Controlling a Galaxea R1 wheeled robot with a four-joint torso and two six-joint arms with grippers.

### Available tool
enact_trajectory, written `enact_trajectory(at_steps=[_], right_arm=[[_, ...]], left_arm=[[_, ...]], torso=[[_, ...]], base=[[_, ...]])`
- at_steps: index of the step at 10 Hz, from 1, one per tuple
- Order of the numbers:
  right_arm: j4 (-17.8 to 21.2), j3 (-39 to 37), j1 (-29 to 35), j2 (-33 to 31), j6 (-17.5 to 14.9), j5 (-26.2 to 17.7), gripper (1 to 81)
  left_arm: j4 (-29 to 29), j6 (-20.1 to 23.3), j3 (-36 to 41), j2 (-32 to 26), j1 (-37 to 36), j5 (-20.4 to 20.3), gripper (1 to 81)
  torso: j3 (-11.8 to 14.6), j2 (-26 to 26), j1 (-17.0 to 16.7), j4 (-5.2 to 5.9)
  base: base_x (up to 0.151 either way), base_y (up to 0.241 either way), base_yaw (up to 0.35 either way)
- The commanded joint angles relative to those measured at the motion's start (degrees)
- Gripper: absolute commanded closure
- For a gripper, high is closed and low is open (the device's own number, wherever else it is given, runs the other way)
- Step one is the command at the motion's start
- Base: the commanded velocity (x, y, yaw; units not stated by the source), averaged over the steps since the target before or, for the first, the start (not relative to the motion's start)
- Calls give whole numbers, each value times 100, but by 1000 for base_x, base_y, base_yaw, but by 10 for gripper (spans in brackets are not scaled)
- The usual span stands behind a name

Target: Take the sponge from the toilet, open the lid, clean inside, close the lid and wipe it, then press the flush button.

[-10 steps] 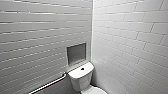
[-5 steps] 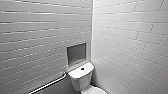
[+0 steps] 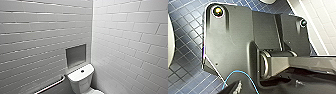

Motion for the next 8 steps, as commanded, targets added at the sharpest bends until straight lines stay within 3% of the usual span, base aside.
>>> enact_trajectory(at_steps=[1, 8], right_arm=[[17, 33, 170, -36, 0, -458, 811], [8, -20, 152, -18, 0, -458, 811]], left_arm=[[-37, -27, 17, -71, -171, 180, 10], [-54, -27, 17, -62, -171, 119, 10]], torso=[[0, 0, 0, 0], [-2, 2, 2, 0]], base=[[98, 0, 0], [101, 0, 0]])
